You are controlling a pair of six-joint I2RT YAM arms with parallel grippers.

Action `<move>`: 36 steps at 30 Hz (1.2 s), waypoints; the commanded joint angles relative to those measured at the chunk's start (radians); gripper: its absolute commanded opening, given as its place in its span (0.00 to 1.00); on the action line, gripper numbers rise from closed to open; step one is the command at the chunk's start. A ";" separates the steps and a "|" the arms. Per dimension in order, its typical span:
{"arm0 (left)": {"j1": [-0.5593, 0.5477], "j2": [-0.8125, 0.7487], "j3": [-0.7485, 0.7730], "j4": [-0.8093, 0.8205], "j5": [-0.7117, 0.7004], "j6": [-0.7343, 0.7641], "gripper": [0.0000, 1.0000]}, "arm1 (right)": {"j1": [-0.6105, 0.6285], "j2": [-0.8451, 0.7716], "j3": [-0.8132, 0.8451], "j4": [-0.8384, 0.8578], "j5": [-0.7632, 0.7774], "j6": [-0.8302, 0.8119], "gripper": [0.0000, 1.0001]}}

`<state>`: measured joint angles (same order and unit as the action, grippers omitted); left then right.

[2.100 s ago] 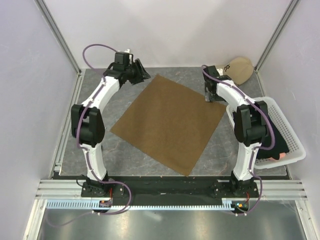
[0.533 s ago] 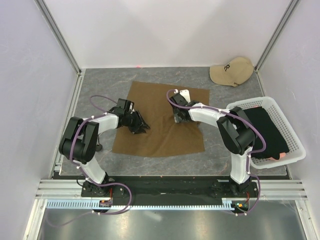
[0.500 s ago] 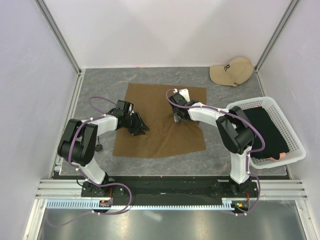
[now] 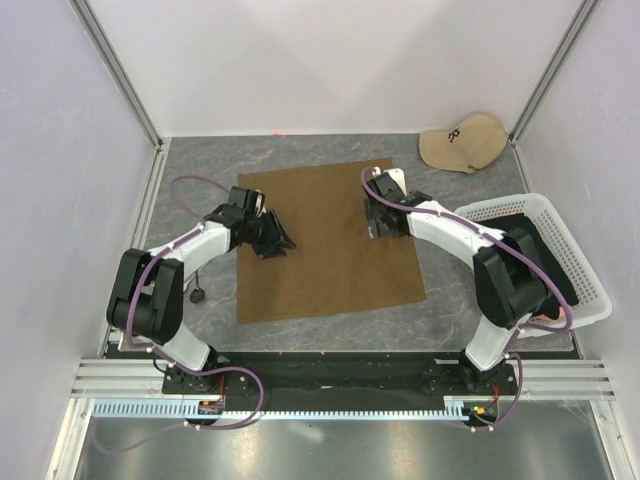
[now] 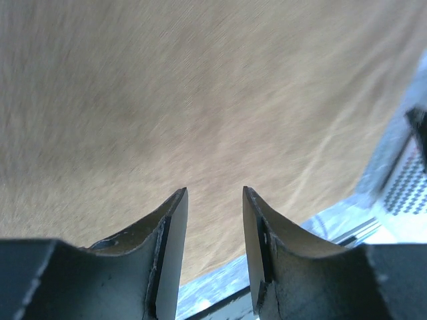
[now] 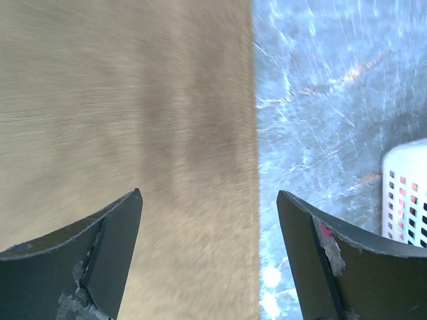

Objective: Fold the napkin into a case and place the utensils inside
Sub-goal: Rotate the flattened napkin at the center of the board.

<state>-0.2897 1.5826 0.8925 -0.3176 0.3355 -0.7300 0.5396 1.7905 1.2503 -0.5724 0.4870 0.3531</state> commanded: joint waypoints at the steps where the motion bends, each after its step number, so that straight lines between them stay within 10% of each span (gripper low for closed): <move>1: -0.005 0.080 0.112 0.028 -0.003 0.009 0.46 | 0.014 -0.095 -0.020 0.037 -0.096 0.023 0.90; 25: -0.051 0.263 0.164 0.049 -0.027 0.040 0.50 | -0.070 0.055 -0.130 0.213 -0.180 0.034 0.58; 32: -0.032 0.260 0.338 -0.072 -0.095 0.113 0.55 | -0.070 -0.022 -0.149 0.154 -0.150 0.059 0.64; 36: -0.035 0.119 0.289 -0.138 -0.093 0.142 0.63 | -0.070 -0.117 -0.149 0.068 -0.117 0.107 0.92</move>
<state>-0.3264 1.8481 1.1877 -0.3511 0.2775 -0.6724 0.4709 1.7893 1.1072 -0.4046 0.3157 0.4118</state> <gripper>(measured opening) 0.609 0.808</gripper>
